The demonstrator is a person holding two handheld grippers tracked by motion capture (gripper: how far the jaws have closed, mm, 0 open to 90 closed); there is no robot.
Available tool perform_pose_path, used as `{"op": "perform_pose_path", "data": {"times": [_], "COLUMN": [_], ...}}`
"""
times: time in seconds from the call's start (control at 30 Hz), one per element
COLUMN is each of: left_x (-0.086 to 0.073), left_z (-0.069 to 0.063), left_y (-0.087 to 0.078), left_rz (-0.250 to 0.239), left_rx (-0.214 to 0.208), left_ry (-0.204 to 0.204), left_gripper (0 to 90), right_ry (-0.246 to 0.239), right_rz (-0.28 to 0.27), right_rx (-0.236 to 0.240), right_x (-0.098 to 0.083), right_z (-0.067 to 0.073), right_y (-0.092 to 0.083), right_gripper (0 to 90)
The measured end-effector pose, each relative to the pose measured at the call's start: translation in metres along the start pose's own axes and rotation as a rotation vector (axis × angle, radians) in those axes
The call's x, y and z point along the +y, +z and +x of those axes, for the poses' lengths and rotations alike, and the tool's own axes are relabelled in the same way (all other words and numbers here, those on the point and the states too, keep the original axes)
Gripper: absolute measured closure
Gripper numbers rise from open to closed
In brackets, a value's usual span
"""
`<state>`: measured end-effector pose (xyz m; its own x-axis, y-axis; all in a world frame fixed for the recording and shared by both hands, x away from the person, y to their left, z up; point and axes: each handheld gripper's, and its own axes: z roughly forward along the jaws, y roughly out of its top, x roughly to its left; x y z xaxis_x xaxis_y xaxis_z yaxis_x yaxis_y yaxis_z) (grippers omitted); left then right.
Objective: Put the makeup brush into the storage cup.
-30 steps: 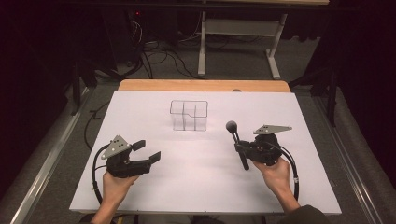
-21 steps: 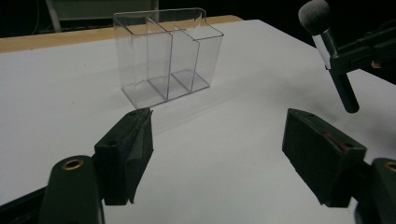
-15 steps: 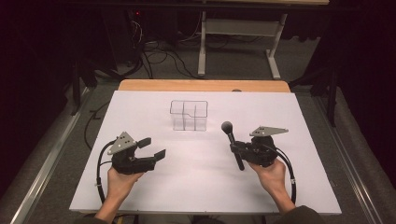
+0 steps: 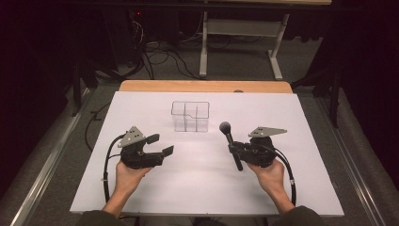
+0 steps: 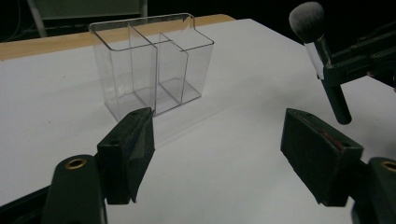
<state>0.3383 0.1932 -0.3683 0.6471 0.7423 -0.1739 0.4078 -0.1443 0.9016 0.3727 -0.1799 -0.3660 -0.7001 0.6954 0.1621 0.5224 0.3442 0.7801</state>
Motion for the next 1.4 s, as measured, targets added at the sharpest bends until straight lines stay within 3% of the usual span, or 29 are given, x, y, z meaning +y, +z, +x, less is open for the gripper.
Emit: {"op": "perform_pose_path", "data": {"times": [0.47,0.73,1.07,1.4], "left_x": [0.01,0.015,0.017,0.016], "left_z": [-0.007,-0.011,-0.015,-0.018], "left_y": [0.028,0.036,0.049,0.051], "left_rz": [0.022,0.032,0.054,0.04], "left_rx": [-0.056,-0.076,-0.083,-0.086], "left_ry": [0.022,0.028,0.032,0.028], "left_gripper": [27.3,27.5,27.1,28.5], "right_ry": [-0.033,-0.058,-0.087,-0.111], "right_rz": [-0.014,-0.015,-0.021,-0.037], "right_rx": [0.009,0.035,0.067,0.085], "right_x": [0.008,0.015,0.022,0.028], "right_z": [0.012,0.021,0.033,0.045], "right_y": [0.013,0.026,0.042,0.047], "right_gripper": [75.2,75.2,75.2,75.2]}}
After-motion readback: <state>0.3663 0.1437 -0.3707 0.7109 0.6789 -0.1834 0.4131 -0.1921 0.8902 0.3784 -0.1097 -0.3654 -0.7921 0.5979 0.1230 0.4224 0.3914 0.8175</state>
